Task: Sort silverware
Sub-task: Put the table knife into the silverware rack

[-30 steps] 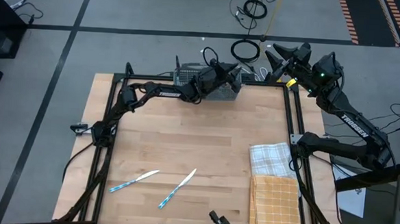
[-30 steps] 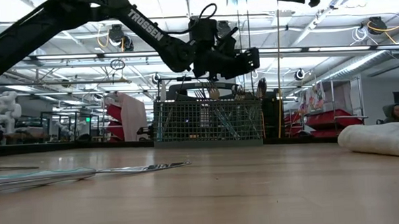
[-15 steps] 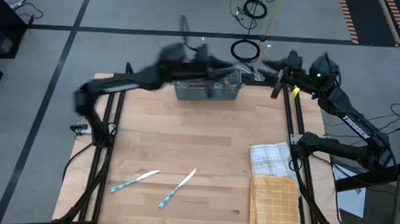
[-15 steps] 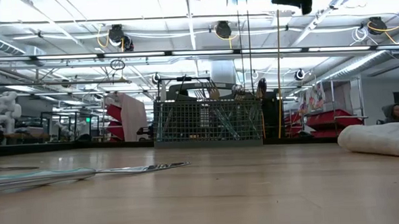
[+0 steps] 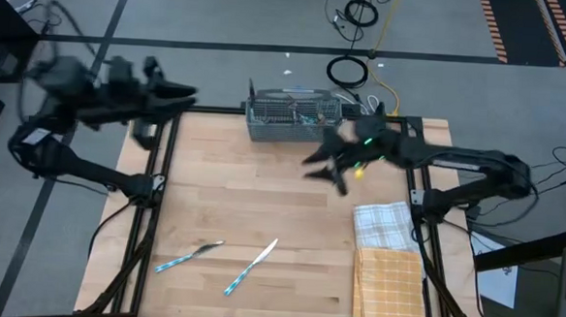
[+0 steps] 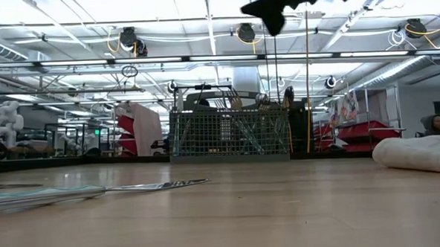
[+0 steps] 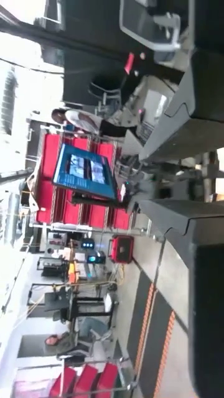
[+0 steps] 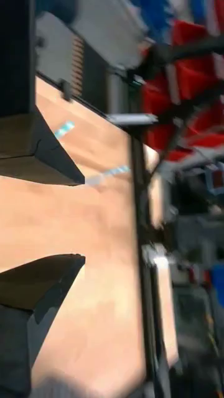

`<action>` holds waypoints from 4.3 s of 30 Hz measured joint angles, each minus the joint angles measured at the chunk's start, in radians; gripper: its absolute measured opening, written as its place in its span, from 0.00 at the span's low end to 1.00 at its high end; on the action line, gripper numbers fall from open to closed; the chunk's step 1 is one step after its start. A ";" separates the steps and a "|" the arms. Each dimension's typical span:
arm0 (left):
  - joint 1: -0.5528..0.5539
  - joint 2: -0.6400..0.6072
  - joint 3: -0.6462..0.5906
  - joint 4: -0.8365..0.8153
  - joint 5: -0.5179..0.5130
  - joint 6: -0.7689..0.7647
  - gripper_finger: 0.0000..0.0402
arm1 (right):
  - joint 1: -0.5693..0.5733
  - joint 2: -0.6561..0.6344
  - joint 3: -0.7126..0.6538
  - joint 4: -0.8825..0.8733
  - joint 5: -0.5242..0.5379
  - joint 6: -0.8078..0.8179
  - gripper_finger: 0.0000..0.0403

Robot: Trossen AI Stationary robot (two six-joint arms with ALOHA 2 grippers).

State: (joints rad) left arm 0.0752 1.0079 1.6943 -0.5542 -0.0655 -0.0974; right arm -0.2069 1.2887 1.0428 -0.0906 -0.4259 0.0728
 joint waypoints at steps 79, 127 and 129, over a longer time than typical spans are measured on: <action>-0.008 -0.134 -0.002 -0.488 0.005 -0.159 0.28 | 0.490 1.285 1.151 -0.758 0.425 -0.279 0.00; -0.008 -0.134 -0.001 -0.563 -0.023 -0.087 0.28 | -0.005 0.936 1.150 -0.579 1.448 -1.645 0.00; -0.008 -0.134 -0.001 -0.563 -0.024 -0.079 0.28 | -0.015 0.957 1.150 -0.579 1.427 -1.669 0.00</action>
State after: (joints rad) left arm 0.0673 0.8738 1.6932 -1.1172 -0.0899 -0.1766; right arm -0.2217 2.2455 2.1927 -0.6696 1.0006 -1.5962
